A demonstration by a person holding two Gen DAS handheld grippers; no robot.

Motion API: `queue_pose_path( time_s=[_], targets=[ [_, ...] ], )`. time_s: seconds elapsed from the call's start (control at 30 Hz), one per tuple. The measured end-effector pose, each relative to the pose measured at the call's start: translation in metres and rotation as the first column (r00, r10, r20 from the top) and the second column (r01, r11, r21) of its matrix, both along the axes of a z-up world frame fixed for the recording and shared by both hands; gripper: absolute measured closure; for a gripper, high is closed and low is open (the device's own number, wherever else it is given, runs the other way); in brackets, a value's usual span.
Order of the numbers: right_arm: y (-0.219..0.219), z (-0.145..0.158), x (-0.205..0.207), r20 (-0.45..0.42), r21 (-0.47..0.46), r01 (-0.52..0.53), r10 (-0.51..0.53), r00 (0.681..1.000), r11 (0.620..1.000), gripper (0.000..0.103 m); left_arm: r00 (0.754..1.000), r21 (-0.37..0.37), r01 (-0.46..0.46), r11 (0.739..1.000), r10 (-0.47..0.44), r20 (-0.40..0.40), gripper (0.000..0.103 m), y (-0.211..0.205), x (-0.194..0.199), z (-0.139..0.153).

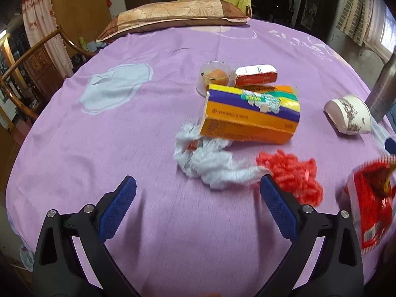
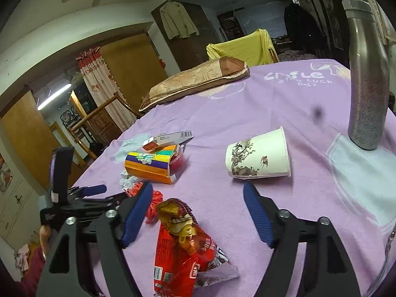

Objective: Collect trash
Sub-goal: 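Grasp the red chip bag with the right tool and pull it closer, then grasp the white crumpled tissue with the left tool and lift it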

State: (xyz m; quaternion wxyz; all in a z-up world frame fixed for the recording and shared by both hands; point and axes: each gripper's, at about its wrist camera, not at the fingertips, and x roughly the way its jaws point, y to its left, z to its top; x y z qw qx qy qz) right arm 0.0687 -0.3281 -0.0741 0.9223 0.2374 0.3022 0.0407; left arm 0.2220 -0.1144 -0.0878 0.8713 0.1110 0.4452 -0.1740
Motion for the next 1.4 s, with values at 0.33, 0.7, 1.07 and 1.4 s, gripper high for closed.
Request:
queue_pose_path(
  time_s=[0.33,0.7,1.07,1.4],
  targets=[
    [-0.008,-0.006,0.002,-0.026,0.044,0.011,-0.01,1.0,0.999,0.025,0.984,0.039,-0.177,0.983,0.175,0.044,0.007,0.064,0.03,0.01],
    [0.003,-0.002,0.0,-0.014,-0.031,0.007,-0.007,1.0,1.0,0.02,0.995,-0.015,-0.057,0.998,0.058,0.084,0.007,0.062,0.005,0.016],
    [0.006,-0.001,0.0,-0.015,-0.037,-0.009,0.009,1.0,0.999,0.019,0.997,0.011,0.053,0.999,-0.053,0.064,0.024,0.004,0.025,0.003],
    [0.003,-0.003,0.001,-0.021,-0.016,-0.007,0.007,1.0,1.0,0.019,0.996,-0.08,0.025,0.996,-0.018,0.088,0.075,0.044,0.005,0.024]
  ],
)
